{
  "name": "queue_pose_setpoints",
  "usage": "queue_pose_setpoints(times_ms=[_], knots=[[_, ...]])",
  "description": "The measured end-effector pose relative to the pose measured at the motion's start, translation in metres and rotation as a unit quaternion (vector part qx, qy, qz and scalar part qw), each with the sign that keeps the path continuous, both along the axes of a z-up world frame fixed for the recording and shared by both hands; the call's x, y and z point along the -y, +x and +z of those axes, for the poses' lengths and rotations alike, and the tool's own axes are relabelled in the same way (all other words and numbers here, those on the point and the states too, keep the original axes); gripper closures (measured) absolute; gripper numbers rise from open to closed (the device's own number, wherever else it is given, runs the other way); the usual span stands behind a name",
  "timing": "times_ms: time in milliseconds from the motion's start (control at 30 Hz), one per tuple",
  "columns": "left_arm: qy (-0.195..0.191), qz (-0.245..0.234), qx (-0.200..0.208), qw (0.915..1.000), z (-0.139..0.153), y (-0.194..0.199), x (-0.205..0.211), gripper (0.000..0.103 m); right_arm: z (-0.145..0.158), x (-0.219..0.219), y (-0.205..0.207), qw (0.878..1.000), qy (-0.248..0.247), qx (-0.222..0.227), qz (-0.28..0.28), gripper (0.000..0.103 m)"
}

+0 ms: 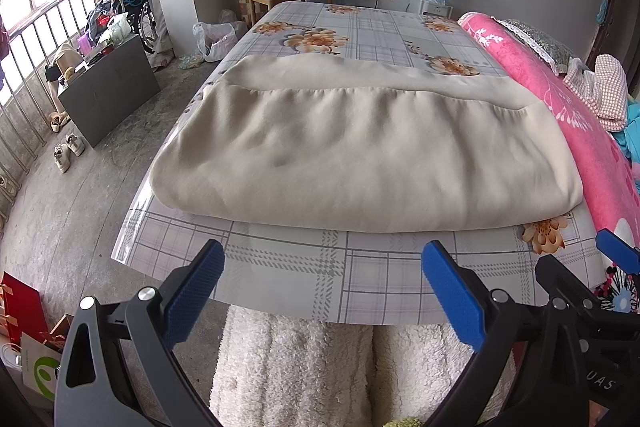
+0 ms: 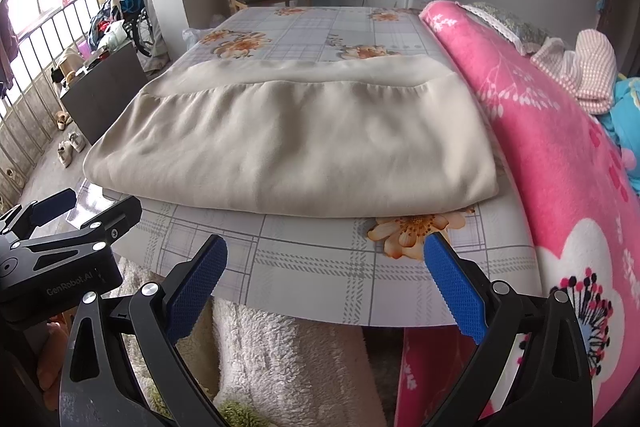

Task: Fold large clothes

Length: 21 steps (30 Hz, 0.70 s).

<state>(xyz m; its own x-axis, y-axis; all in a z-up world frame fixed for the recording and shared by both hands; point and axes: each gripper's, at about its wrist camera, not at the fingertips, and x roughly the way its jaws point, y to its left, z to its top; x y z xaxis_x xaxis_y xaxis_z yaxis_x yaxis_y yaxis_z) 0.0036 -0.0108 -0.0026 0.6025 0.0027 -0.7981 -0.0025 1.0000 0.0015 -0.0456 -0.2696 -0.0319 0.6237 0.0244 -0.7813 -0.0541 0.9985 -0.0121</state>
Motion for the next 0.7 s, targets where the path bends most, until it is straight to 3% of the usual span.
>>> queue_pose_setpoints(times_ms=[700], knots=[[-0.001, 0.001, -0.001, 1.0000, 0.0000, 0.0009, 0.0016, 0.006, 0.0006, 0.0014, -0.0005, 1.000, 0.000, 0.000, 0.001, 0.008]])
